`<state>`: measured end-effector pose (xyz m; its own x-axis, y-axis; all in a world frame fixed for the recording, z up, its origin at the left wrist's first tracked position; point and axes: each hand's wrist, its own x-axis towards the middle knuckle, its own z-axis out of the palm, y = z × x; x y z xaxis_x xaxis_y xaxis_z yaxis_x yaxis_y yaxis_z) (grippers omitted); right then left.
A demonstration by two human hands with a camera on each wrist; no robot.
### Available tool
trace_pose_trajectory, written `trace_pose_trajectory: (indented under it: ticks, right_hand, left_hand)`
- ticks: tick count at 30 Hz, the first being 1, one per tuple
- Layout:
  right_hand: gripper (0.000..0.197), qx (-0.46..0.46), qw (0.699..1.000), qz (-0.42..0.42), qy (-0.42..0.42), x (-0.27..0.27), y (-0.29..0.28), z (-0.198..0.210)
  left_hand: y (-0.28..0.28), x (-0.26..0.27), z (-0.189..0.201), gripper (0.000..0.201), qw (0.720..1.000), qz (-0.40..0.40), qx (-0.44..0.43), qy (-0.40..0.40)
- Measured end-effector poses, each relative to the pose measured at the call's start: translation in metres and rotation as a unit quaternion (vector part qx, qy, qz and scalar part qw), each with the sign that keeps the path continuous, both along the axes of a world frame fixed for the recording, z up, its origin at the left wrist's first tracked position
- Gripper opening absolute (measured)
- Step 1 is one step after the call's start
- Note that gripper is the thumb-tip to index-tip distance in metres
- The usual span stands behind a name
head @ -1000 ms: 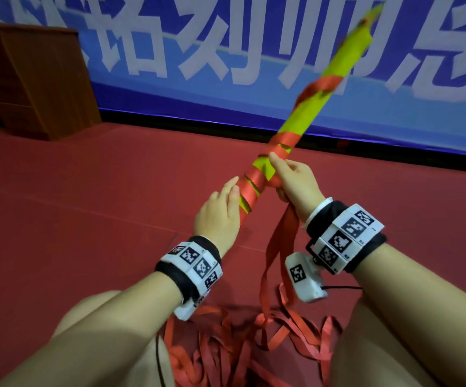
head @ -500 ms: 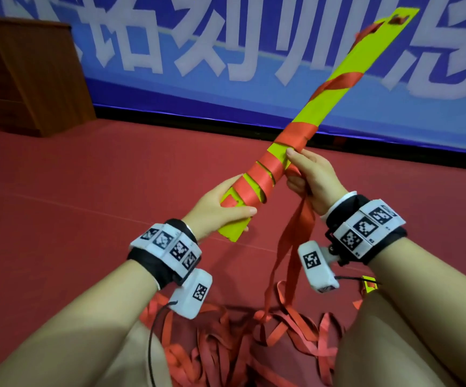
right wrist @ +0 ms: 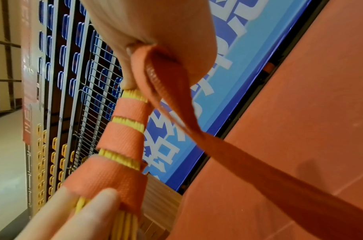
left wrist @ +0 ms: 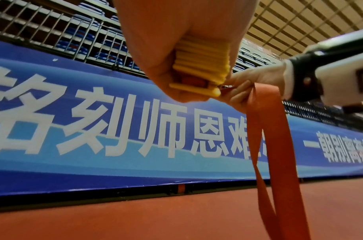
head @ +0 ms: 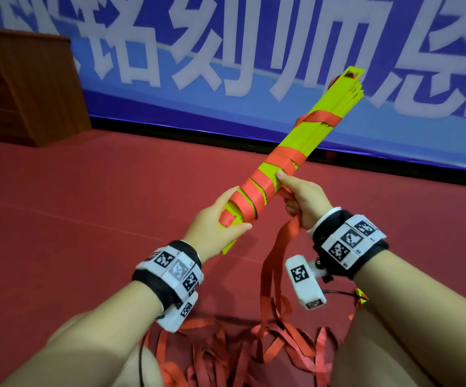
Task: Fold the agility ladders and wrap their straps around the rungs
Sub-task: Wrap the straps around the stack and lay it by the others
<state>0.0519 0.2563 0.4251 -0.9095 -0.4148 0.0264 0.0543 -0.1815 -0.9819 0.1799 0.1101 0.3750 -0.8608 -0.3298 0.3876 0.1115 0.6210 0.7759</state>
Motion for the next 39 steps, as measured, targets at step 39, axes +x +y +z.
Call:
trace_pose_trajectory:
  ticks: [39]
  right_hand:
    - [0.017,0.054,0.953,0.020,0.297,0.035,-0.011,-0.003]
  left_hand:
    - [0.032,-0.020,0.017,0.049,0.915,-0.026,0.402,0.033]
